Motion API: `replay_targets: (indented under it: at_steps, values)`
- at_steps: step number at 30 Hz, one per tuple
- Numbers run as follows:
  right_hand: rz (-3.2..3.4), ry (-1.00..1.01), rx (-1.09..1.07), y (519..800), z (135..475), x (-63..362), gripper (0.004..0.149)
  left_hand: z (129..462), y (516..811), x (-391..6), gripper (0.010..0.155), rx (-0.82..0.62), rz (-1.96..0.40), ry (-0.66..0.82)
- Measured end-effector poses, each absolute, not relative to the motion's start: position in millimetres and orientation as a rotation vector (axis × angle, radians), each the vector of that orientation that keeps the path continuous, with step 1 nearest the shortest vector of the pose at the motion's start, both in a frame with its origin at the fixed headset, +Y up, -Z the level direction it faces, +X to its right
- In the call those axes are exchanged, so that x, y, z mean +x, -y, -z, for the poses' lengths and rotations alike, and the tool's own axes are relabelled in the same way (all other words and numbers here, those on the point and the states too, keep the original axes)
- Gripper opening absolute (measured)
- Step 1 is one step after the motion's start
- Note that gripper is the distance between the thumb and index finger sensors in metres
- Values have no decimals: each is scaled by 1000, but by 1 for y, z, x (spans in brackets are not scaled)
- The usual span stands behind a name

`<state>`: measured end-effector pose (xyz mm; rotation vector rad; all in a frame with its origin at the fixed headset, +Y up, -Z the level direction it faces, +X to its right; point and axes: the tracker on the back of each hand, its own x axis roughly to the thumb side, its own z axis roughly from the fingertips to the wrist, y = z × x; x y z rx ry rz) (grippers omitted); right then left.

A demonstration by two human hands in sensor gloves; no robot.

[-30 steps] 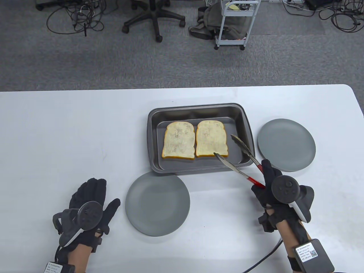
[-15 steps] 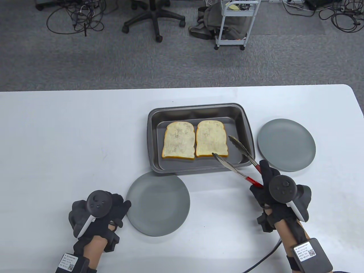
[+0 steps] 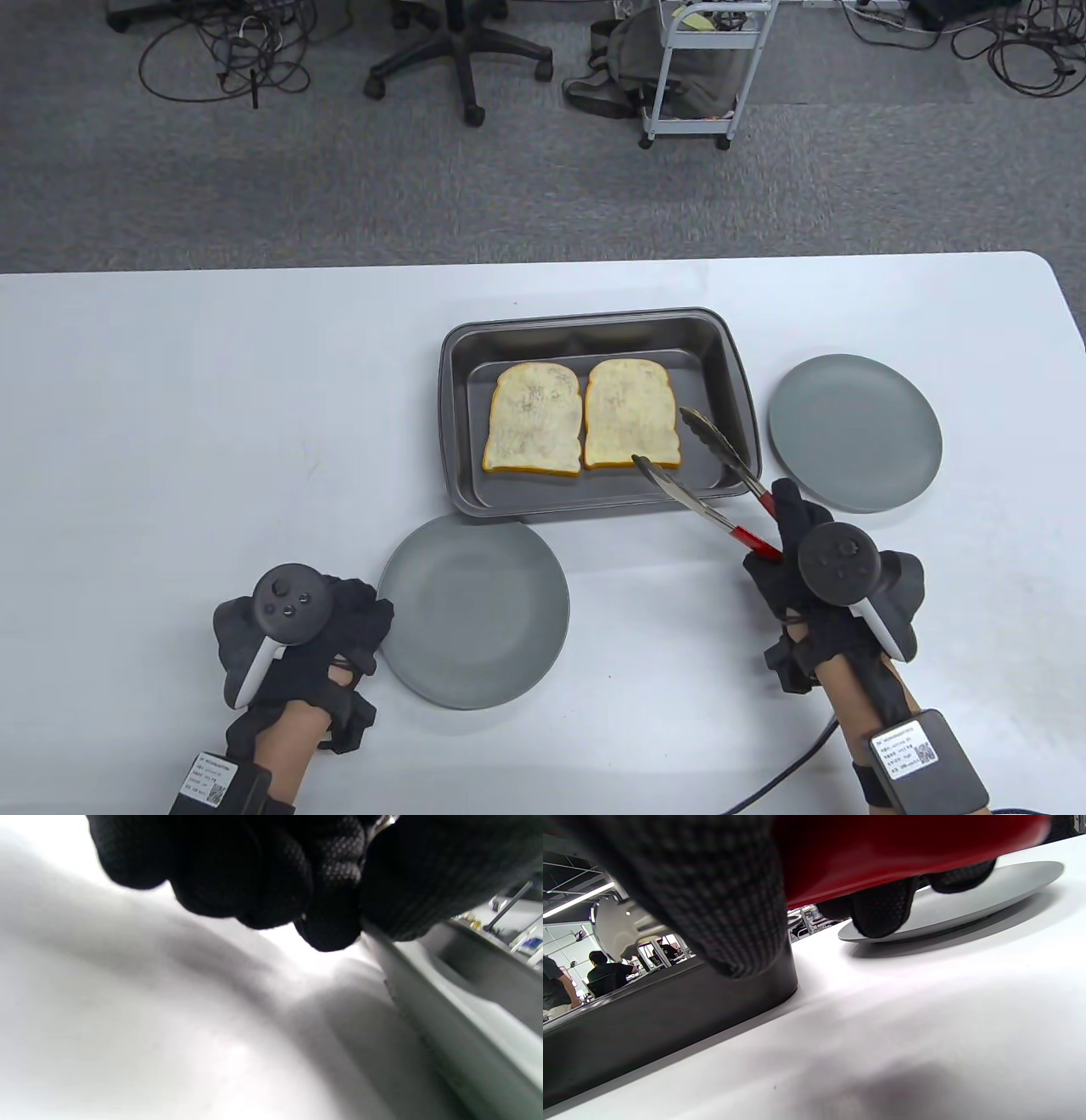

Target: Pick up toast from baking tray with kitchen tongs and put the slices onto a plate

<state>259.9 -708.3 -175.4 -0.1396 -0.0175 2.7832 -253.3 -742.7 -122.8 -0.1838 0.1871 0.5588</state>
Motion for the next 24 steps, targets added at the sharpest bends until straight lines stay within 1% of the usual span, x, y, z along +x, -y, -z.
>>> replay_targets:
  at_steps: [2, 5, 10, 12, 16, 19, 24]
  values:
    - [-2777, 16, -139, 708, 175, 260, 87, 121, 738, -255, 43, -141, -567, -184]
    - [-2778, 10, -138, 709, 175, 260, 87, 118, 735, -257, 43, -114, -604, -172]
    - [-2778, 12, -136, 709, 175, 260, 87, 116, 738, -262, 50, -91, -797, -197]
    - [-2777, 13, -134, 709, 175, 260, 87, 116, 740, -265, 55, -108, -844, -200]
    - [-2778, 13, -128, 709, 175, 260, 86, 117, 743, -268, 67, -134, -864, -170]
    - [-2780, 16, -125, 709, 175, 260, 87, 118, 742, -267, 69, -132, -886, -125]
    - [-2775, 25, -115, 709, 175, 259, 86, 117, 740, -264, 68, -151, -925, -71]
